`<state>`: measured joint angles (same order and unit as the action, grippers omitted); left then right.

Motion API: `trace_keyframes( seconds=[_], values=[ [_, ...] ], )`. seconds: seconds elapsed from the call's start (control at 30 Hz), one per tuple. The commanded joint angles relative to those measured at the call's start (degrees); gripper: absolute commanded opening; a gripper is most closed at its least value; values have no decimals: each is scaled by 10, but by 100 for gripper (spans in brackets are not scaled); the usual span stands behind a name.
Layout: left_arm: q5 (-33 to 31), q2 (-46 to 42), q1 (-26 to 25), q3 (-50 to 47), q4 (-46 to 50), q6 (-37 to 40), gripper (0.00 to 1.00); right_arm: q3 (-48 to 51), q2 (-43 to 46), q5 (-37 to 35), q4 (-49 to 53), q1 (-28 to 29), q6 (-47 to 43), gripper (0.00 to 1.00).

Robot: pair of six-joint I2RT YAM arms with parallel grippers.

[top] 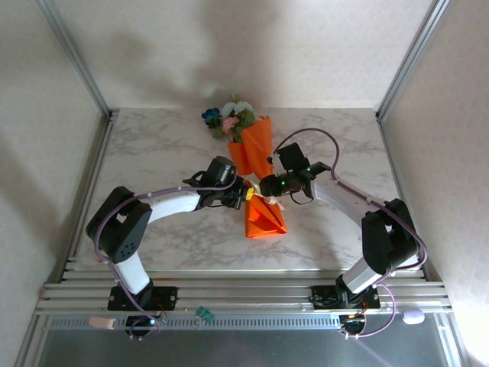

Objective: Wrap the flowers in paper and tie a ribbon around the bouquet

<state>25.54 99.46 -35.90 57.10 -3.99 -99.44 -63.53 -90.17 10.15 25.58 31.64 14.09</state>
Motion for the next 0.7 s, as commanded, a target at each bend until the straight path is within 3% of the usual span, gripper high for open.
trace_keyframes(
  seconds=[0.0,0.13,0.3,0.4,0.57,0.67],
  values=[
    [-12,4,3,3,4,-4,0,-13,32,-18,8,-14,26,49],
    [-12,4,3,3,5,-3,0,13,69,-29,-12,-50,75,54],
    [-11,4,4,3,6,-1,0,96,105,-5,-69,-101,190,50],
    [-11,3,4,3,7,0,0,105,81,17,-44,-118,246,48],
    [-14,0,5,2,11,2,0,67,3,117,35,-131,429,47],
    [-13,0,6,1,12,4,0,71,9,118,18,-114,534,48]
  ],
)
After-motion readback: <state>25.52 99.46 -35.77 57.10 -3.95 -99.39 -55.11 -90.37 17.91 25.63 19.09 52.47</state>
